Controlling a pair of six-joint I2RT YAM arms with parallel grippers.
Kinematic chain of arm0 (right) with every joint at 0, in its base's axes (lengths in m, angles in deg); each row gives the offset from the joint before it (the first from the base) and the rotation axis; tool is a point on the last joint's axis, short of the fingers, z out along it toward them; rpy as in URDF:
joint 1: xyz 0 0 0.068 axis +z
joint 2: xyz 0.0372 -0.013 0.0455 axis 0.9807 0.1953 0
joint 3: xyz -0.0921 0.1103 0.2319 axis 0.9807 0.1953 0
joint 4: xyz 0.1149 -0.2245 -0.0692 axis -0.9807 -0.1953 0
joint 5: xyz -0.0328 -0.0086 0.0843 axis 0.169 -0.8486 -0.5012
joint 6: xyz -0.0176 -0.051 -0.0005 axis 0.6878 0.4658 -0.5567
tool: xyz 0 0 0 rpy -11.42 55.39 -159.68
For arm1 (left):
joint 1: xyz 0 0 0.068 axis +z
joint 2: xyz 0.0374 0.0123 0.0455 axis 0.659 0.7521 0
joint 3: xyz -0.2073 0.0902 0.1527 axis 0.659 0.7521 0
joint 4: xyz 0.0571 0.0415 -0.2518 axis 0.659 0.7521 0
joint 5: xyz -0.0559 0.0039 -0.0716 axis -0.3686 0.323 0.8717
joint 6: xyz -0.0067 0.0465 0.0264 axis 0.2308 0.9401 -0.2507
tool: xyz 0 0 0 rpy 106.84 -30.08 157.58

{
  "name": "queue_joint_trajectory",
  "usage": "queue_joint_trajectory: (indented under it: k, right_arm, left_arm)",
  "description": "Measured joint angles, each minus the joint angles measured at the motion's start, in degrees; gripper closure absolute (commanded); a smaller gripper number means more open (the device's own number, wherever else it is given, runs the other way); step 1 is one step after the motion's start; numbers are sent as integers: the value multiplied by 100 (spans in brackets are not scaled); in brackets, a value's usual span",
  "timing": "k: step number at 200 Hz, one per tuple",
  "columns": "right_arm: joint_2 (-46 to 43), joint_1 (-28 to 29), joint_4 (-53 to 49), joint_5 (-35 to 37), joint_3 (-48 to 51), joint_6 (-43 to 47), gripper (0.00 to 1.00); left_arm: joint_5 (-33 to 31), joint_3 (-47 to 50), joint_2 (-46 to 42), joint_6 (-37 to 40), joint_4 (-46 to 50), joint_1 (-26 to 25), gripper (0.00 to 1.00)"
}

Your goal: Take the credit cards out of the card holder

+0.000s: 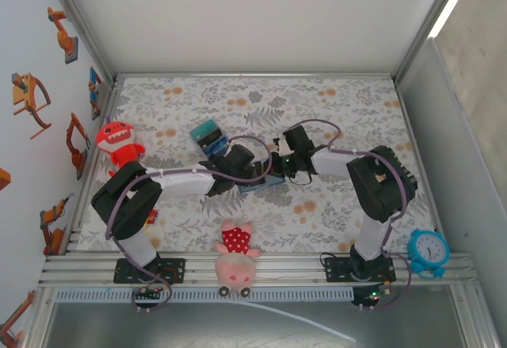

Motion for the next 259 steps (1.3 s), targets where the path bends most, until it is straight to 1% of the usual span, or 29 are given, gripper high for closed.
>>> queue_joint_trajectory:
  k: [51,76,109,136,183,230,259]
  right_arm:
    - [-151,-13,-33,37,0,17,100]
    - [-160,-20,17,11,11,4,93]
    - [-160,-33,369,-192,162,-90,82]
    - [-160,-33,595,-321,232,-179,79]
    - [-146,-33,935,-483,282,-291,79]
    - [52,-33,1165,-529,286,-374,79]
    - [133,-33,1182,-529,286,-389,89]
  left_arm:
    - [22,-17,201,11,-4,0,3]
    - [20,-37,225,11,-7,0,3]
    - [20,-39,229,11,-7,0,3]
    - [20,-39,234,11,-7,0,3]
    - [20,-48,243,9,-7,0,3]
    - [20,-50,249,9,-9,0,3]
    - [22,-52,249,9,-9,0,3]
